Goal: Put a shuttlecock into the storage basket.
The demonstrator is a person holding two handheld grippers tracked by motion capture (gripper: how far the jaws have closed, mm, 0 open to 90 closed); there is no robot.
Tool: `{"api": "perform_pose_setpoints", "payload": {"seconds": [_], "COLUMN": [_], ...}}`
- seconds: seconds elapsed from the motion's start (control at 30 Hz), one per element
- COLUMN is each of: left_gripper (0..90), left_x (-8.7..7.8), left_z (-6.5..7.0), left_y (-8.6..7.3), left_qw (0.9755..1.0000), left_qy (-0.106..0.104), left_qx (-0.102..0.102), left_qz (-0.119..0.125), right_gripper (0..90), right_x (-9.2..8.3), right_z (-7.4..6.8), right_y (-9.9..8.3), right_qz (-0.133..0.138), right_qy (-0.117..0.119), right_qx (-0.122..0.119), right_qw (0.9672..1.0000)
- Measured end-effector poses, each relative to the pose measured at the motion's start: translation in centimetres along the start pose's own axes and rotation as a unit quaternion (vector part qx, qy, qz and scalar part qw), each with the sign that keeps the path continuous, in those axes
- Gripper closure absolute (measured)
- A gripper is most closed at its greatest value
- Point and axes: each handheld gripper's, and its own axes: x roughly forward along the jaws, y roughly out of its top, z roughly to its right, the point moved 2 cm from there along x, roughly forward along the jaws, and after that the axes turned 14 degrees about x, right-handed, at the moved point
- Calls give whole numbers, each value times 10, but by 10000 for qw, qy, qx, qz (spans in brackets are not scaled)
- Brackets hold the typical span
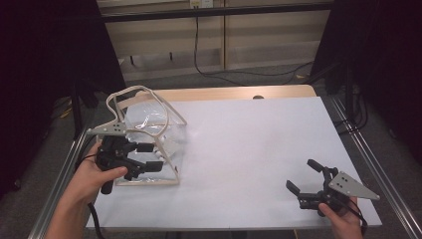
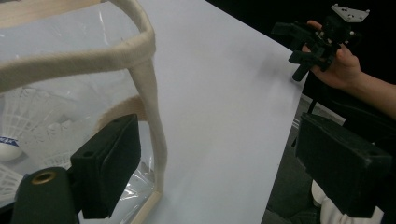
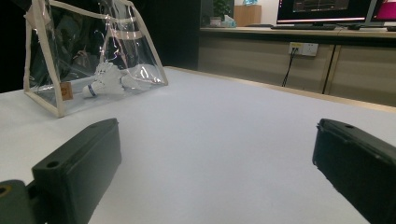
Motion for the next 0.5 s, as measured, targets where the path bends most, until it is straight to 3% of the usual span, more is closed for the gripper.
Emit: {"api": "perform_pose_setpoints", "payload": {"seconds": [0.5], "left_gripper": [142], "left_x": [11], "left_z": [1], "left_y": [-19], "left_qw": [10000], "left_qy": [29], "left_qx": [-15], "left_qz": [-23], "right_gripper": [7], "right_x": [0], "right_z": [0], "right_y": [0], "right_qz": [-6], "right_qy": [3], "right_qx": [-1], "right_qw": [10000]}}
